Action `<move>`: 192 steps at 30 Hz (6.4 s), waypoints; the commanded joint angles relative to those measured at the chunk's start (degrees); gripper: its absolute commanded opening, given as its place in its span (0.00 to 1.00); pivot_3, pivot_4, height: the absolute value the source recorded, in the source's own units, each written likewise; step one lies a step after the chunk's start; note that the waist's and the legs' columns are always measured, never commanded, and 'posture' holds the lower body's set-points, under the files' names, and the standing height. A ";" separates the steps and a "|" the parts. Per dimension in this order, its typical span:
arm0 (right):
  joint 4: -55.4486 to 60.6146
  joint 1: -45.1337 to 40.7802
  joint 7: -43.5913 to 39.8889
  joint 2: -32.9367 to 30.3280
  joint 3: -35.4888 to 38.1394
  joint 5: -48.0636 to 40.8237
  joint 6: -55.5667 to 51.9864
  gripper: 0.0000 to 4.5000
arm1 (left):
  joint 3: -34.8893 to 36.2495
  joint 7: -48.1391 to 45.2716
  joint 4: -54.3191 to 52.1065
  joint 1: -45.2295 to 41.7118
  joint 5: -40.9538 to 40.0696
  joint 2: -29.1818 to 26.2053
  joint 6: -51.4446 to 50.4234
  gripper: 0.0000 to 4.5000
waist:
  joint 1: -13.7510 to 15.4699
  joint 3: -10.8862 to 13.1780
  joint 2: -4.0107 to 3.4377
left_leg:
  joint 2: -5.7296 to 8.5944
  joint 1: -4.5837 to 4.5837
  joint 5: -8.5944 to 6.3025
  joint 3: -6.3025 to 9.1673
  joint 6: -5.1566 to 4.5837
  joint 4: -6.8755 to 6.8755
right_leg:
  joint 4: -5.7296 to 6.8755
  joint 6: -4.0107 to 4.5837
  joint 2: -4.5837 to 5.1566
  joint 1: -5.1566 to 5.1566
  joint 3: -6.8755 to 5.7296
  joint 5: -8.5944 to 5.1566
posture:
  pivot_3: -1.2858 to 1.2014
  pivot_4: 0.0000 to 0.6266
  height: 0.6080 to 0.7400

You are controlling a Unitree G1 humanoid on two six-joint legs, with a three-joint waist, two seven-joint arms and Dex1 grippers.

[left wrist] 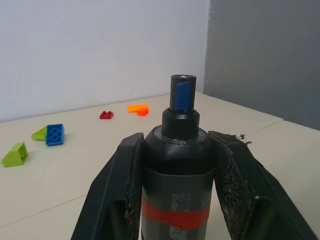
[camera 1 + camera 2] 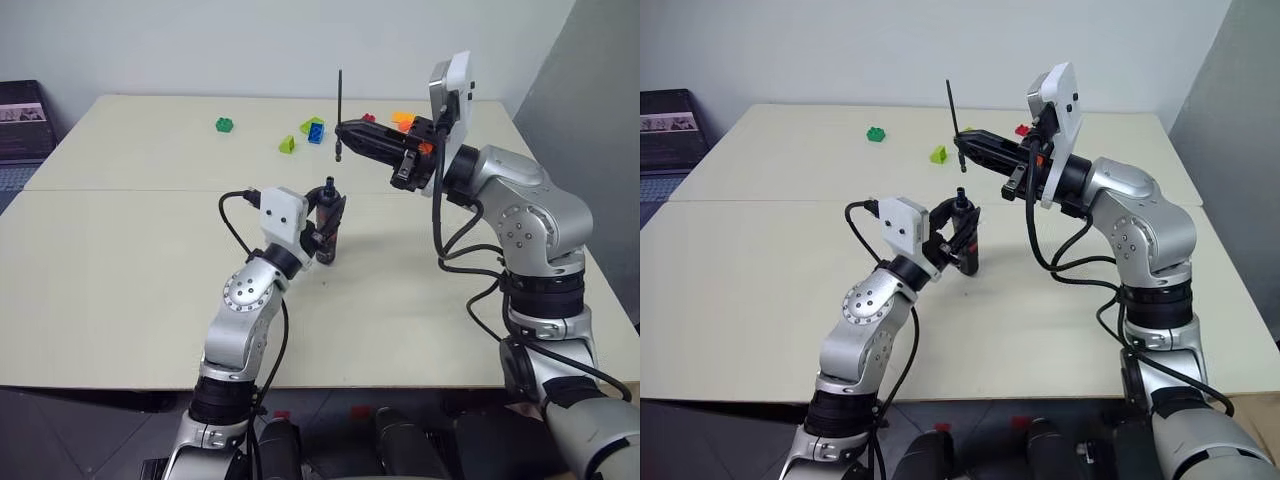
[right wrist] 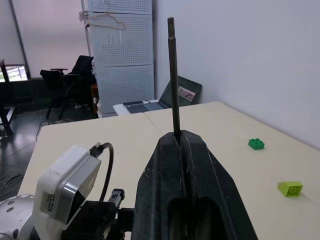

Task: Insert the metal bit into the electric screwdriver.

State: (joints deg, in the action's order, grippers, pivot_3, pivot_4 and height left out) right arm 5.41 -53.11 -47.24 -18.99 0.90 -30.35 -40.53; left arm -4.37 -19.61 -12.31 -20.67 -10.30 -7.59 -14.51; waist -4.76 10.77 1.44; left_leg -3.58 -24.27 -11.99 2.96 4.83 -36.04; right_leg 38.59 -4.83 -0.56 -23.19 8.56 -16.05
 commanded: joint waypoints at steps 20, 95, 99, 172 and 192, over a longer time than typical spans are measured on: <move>-15.88 -6.44 -10.22 0.76 -1.61 -0.30 7.36 0.00 | -0.02 -1.23 -0.76 0.87 0.14 -0.67 2.47 0.37 | -0.02 0.00 0.00 | 0.00 0.00 0.00 0.00 0.00 -0.01 | 0.00 0.00 0.00 0.00 0.00 0.00 | 0.52 0.24 1.00; -23.89 -14.60 -22.91 -1.80 1.90 -2.68 4.43 0.00 | -0.76 -6.76 -10.92 0.50 -5.09 -5.45 -3.81 0.36 | -0.03 0.01 -0.03 | -0.01 -0.12 0.00 0.02 0.00 0.00 | -0.01 0.03 0.01 -0.09 -0.04 0.02 | 0.52 0.24 1.00; -20.32 -12.10 -22.94 -3.42 0.97 -2.59 3.20 0.00 | -0.49 -5.94 -9.98 1.28 -5.52 -4.32 -4.06 0.36 | -0.03 0.01 -0.03 | -0.01 -0.12 0.00 0.03 0.00 0.00 | -0.01 0.03 0.01 -0.09 -0.06 0.02 | 0.52 0.24 1.00; -20.46 -7.36 -24.33 -4.17 -4.32 0.76 6.89 0.00 | 0.19 -8.15 -4.23 3.85 -4.42 -6.96 0.62 0.36 | -0.09 0.01 -0.03 | -0.01 0.01 0.01 0.03 -0.01 -0.04 | 0.12 -0.01 -0.01 -0.04 -0.04 0.00 | 0.52 0.24 1.00; -18.86 -8.26 -25.24 -4.52 -3.98 -0.88 5.59 0.00 | 0.38 -8.29 -4.05 3.86 -4.67 -7.41 0.64 0.36 | -0.15 0.01 -0.03 | -0.01 0.02 0.01 0.03 -0.01 -0.04 | 0.12 -0.02 -0.01 -0.04 -0.03 -0.01 | 0.52 0.24 1.00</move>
State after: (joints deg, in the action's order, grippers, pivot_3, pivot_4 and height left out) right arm -14.67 -59.45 -72.14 -23.24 -4.44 -30.36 -35.61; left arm -5.12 -28.16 -16.64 -16.75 -15.39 -14.22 -14.08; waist -4.91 10.77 1.41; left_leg -3.60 -24.25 -11.98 2.99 4.82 -36.08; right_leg 38.71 -4.84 -0.57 -23.23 8.52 -16.06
